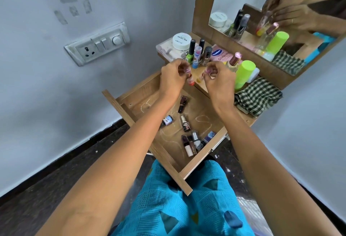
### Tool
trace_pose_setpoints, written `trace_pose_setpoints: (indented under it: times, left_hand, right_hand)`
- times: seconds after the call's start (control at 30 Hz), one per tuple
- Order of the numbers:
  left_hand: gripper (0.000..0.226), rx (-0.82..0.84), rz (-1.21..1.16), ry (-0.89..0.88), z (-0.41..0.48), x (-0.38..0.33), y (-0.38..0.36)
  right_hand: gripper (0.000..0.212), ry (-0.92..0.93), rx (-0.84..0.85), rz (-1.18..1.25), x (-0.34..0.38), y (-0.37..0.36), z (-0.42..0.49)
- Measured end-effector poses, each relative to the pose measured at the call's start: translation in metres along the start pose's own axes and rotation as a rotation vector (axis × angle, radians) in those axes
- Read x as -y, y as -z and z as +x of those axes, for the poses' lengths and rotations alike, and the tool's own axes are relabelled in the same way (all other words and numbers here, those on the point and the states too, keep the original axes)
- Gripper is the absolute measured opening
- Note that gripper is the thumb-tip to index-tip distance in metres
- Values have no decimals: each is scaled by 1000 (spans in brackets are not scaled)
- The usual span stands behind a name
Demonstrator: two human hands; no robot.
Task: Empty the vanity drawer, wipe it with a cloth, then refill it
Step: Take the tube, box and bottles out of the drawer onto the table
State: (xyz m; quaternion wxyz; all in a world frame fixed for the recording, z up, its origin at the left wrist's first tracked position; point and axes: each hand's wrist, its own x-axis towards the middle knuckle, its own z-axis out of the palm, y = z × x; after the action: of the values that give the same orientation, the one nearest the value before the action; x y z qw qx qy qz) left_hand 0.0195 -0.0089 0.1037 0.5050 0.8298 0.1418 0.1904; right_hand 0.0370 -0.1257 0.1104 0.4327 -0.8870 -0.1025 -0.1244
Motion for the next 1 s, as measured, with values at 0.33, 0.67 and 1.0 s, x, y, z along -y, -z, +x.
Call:
trace_pose_setpoints:
  times: [0.33,0.67,1.0]
  left_hand:
    - [22,36,29,-65,29,-10,-37]
    - [26,44,44,-34,27,1,-49]
    - [17,-46,-18,123,24,21,-60]
  right_hand:
    - [16,0,-24,-117,-15,-16,34]
    - [29,-83,18,-31,-25,-24,25]
    - [22,-181,18,-155,-38,-44,24]
